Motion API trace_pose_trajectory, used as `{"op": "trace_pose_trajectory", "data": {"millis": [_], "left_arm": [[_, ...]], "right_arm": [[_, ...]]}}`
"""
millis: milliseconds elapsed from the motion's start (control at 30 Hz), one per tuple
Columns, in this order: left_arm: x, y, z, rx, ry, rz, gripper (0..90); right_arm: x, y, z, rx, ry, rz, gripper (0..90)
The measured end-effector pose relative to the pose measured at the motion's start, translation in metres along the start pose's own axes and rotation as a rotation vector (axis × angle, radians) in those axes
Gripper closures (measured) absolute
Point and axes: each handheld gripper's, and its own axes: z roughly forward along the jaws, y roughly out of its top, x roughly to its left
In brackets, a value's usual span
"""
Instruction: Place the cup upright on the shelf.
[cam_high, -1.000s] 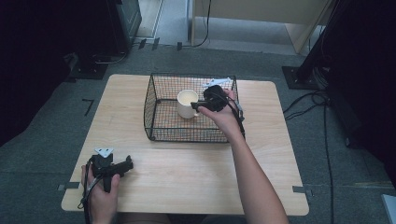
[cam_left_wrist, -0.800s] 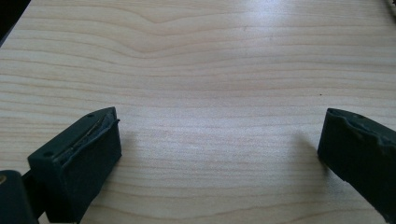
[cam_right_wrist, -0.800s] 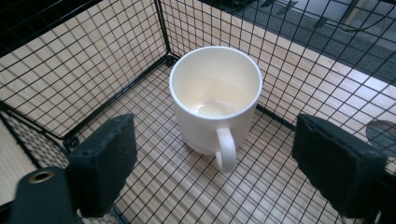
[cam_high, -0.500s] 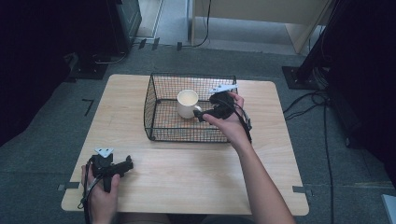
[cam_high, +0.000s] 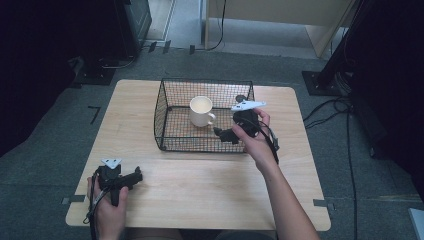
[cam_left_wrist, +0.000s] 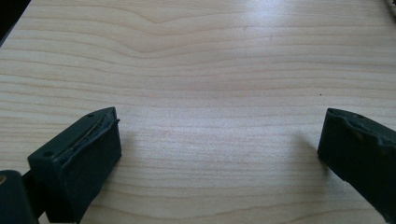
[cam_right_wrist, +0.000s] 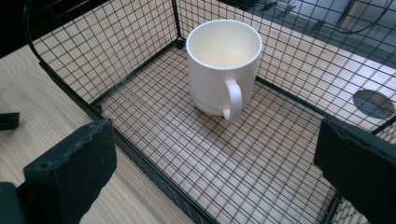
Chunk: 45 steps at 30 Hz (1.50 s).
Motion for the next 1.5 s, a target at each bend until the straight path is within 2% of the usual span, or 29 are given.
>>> {"op": "trace_pose_trajectory", "data": {"millis": [233, 500, 1500], "left_arm": [[0.0, 0.0, 0.0, 0.0, 0.0, 0.001, 0.0], [0.0, 0.0, 0.0, 0.002, 0.0, 0.004, 0.0], [0.0, 0.0, 0.0, 0.001, 0.0, 0.003, 0.0]], "right_arm": [[0.001, -0.011, -0.01, -0.005, -0.012, -0.003, 0.0], [-0.002, -0.024, -0.021, 0.004, -0.023, 0.018, 0.0], [-0.017, -0.072, -0.062, -0.026, -0.052, 0.073, 0.0]]}}
